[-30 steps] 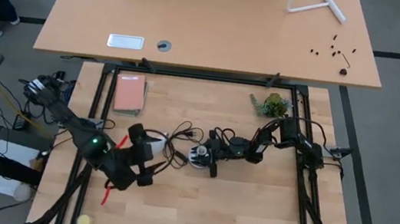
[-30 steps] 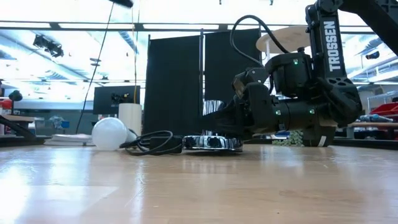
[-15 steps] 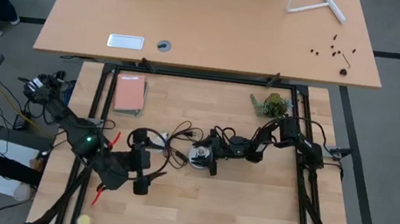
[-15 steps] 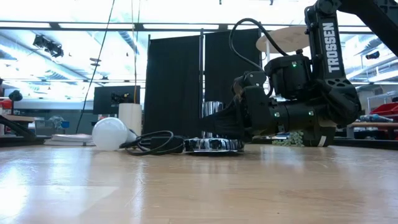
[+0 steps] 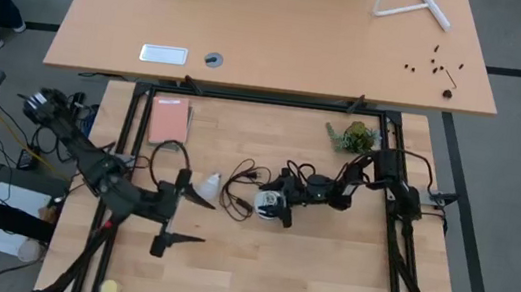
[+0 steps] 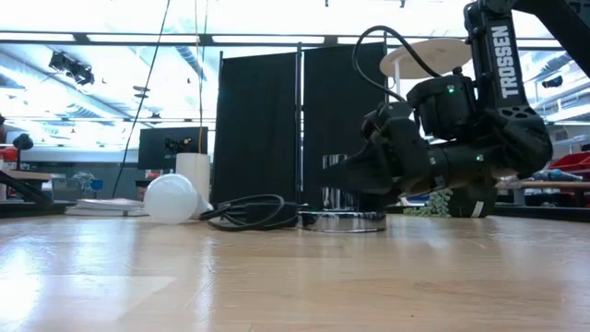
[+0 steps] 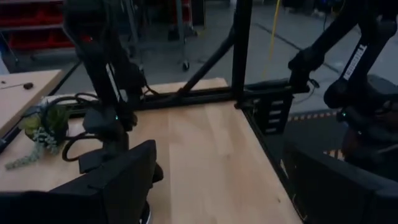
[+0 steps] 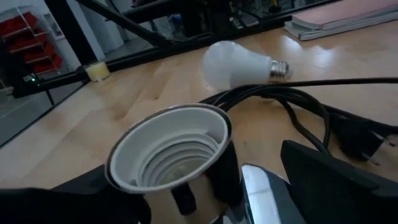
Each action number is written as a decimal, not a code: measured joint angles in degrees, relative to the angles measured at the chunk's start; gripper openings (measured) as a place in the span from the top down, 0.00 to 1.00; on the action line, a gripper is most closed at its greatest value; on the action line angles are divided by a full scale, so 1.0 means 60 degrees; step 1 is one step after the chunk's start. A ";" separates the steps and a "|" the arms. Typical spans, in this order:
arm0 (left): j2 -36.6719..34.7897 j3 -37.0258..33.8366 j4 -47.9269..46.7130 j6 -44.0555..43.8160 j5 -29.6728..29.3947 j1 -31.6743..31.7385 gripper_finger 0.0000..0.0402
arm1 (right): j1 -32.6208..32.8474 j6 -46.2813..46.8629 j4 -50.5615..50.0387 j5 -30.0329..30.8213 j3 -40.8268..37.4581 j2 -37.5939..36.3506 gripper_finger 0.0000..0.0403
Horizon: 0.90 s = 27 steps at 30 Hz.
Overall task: Screw lightbulb
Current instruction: Remove the white lightbulb from the silver lamp
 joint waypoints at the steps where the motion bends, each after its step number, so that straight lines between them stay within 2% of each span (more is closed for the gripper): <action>1: -0.0206 -0.0300 0.0299 0.0046 0.0025 0.0032 0.13 | -0.0002 -0.0002 0.0004 -0.0002 -0.0065 -0.0052 0.13; 10: -0.2287 -0.3703 0.3661 0.0045 0.0272 0.0122 0.13 | 0.0001 -0.0043 0.0183 -0.0032 -0.0140 -0.0100 0.12; 18: -0.3856 -0.6986 0.6894 -0.0273 0.0903 0.0122 0.13 | 0.0001 0.0046 0.0204 -0.0032 -0.0133 -0.0104 0.12; 24: -0.4438 -0.8770 0.9246 -0.0298 0.1587 0.0122 0.13 | 0.0001 0.0096 0.0306 -0.0032 -0.0126 -0.0117 0.12; 27: -0.4534 -0.9221 0.9747 -0.0308 0.1677 0.0122 0.13 | 0.0001 0.0100 0.0337 -0.0035 -0.0126 -0.0118 0.12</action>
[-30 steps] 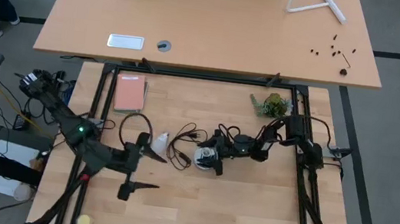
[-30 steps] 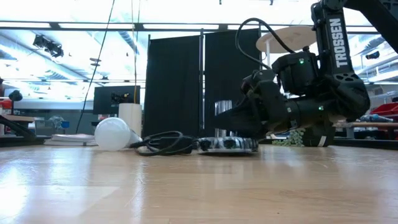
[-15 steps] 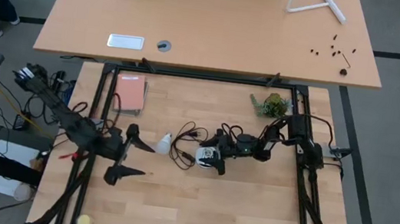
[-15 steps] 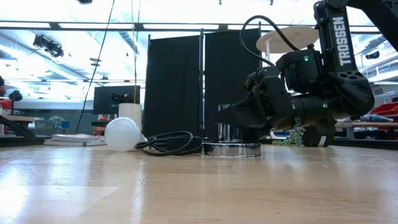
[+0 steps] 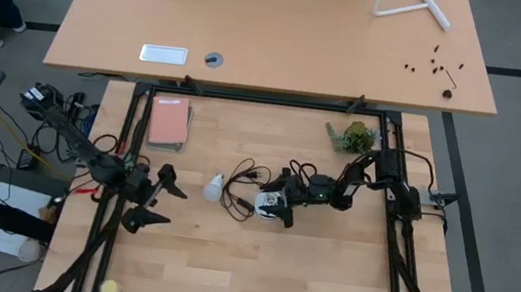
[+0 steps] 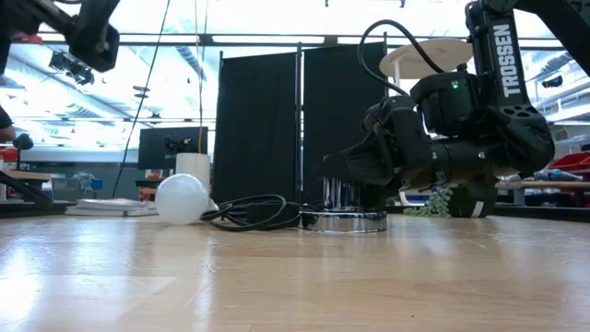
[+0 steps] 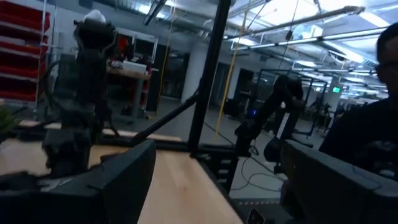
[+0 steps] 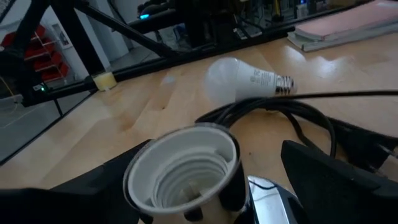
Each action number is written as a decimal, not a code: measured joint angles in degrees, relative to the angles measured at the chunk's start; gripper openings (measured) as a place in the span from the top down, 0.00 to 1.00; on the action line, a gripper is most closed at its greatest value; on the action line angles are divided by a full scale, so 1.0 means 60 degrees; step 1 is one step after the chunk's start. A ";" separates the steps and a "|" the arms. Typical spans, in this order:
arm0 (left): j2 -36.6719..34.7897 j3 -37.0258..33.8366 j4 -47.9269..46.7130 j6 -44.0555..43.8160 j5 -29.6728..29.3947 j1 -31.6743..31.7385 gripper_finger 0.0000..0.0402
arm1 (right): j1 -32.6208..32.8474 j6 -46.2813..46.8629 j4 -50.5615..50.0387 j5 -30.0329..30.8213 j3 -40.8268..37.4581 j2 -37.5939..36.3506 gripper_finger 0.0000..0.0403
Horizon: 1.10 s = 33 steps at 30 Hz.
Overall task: Screw lightbulb
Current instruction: Remove the white lightbulb from the silver lamp, then return to Home Position
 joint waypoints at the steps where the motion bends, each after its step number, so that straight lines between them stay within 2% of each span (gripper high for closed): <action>1: 0.0001 -0.0102 0.0048 -0.0021 0.0000 0.0000 0.13 | 0.0000 0.0000 0.0046 0.0000 0.0001 0.0000 0.12; 21: 0.0015 -0.0559 -0.0113 -0.0277 -0.0007 0.0000 0.13 | 0.0011 0.0138 0.0370 -0.0321 0.0004 -0.0213 0.13; 27: 0.0019 -0.0559 -0.0700 -0.0472 0.0043 -0.0001 0.13 | 0.0011 -0.0238 0.0393 -0.0331 -0.0223 -0.0977 0.13; 33: 0.0022 -0.0559 -0.1429 -0.1233 -0.0106 0.0000 0.13 | -0.0152 -0.0286 0.0385 -0.0313 -0.1778 -0.2553 0.13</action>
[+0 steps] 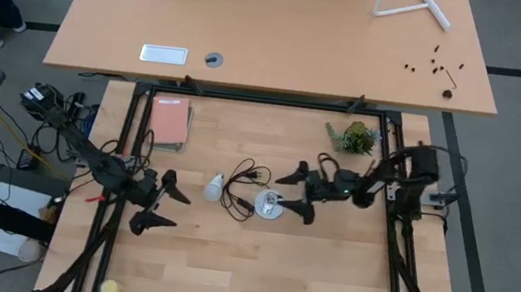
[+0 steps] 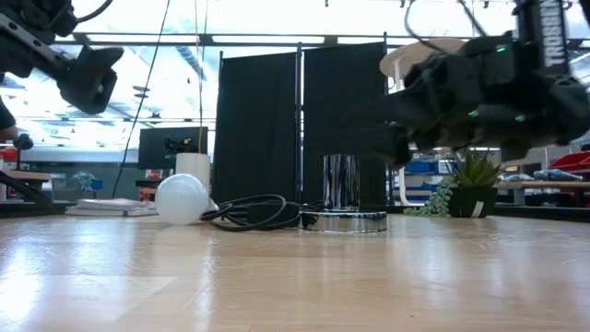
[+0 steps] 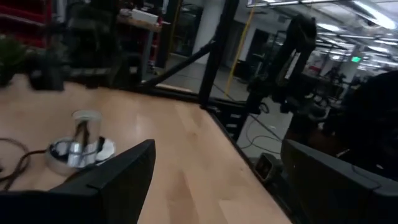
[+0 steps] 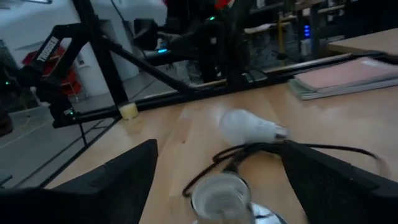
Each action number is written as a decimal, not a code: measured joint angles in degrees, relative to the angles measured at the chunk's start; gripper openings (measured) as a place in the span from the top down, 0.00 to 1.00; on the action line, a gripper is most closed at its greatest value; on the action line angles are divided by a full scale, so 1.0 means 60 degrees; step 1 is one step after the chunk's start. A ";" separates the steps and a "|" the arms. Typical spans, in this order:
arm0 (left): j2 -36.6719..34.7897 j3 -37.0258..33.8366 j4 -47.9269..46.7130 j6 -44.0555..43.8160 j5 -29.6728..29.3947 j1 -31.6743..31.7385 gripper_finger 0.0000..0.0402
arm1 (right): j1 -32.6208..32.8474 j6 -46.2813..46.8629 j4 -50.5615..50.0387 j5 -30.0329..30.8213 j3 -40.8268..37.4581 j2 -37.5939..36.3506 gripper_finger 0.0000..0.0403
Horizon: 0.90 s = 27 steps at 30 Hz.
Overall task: Screw lightbulb
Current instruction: Return to Home Position
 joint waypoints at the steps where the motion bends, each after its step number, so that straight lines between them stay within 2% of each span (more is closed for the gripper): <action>1: 0.0000 0.0000 -0.0071 -0.0036 -0.0125 0.0000 0.13 | -0.0025 -0.0001 -0.0021 0.0080 -0.0317 -0.0323 0.13; 8: 0.0004 -0.0004 -0.0092 -0.0050 -0.0882 0.0000 0.13 | -0.0030 -0.0518 -0.0011 0.0994 -0.2161 -0.2239 0.17; 13: 0.0002 -0.0004 -0.0091 -0.0051 -0.0929 0.0000 0.13 | -0.0032 -0.0510 -0.0060 0.1307 -0.3104 -0.3104 0.19; 27: 0.0007 -0.0004 -0.0166 -0.0052 -0.0943 0.0000 0.13 | -0.0019 -0.0476 -0.0496 0.1267 -0.3100 -0.3221 0.20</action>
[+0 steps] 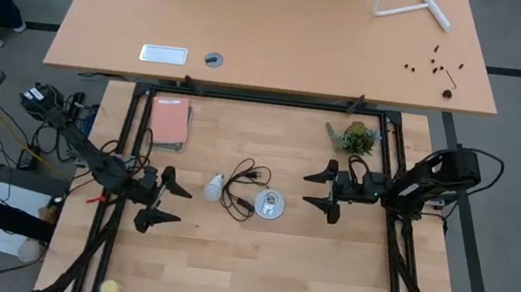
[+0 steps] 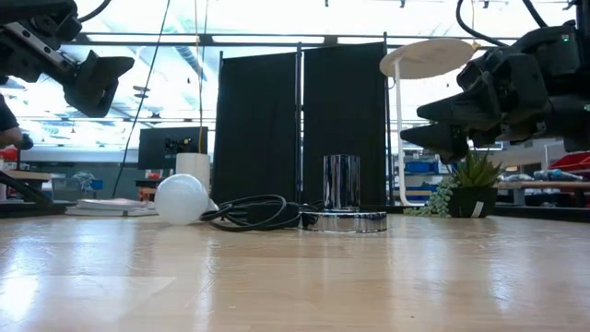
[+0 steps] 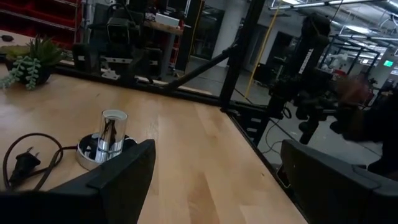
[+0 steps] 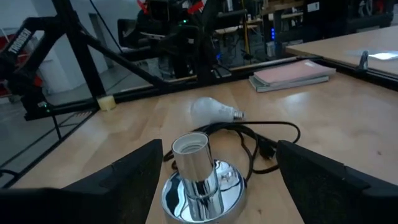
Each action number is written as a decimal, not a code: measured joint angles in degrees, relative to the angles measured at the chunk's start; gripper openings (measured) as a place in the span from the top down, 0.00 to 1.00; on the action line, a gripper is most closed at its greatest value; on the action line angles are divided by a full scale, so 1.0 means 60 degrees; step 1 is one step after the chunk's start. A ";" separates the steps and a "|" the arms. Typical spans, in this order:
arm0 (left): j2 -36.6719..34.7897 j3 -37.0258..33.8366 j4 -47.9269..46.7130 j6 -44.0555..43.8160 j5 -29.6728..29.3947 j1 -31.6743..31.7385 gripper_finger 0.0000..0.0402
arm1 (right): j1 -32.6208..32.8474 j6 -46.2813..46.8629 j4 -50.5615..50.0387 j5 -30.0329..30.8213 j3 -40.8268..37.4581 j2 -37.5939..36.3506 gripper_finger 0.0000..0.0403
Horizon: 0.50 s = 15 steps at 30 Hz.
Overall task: Screw lightbulb
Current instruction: Return to Home Position
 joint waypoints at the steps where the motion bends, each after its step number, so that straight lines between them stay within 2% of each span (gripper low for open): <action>1: 0.0000 0.0000 0.0010 0.0000 0.0000 0.0000 0.13 | 0.0000 -0.0003 0.0021 -0.0003 0.0000 0.0000 0.20; 8: 0.0000 0.0000 -0.0034 0.0000 0.0001 0.0000 0.13 | -0.0007 -0.0013 0.0066 -0.0050 0.0003 -0.0040 0.20; 11: 0.0000 0.0000 -0.0028 0.0000 -0.0004 0.0000 0.13 | -0.0198 0.0281 -0.0402 -0.0188 0.0000 -0.0890 0.20; 15: 0.0000 0.0000 -0.0053 0.0000 -0.0001 0.0000 0.13 | -0.0317 0.0204 -0.2518 -0.0200 0.0000 -0.2851 0.20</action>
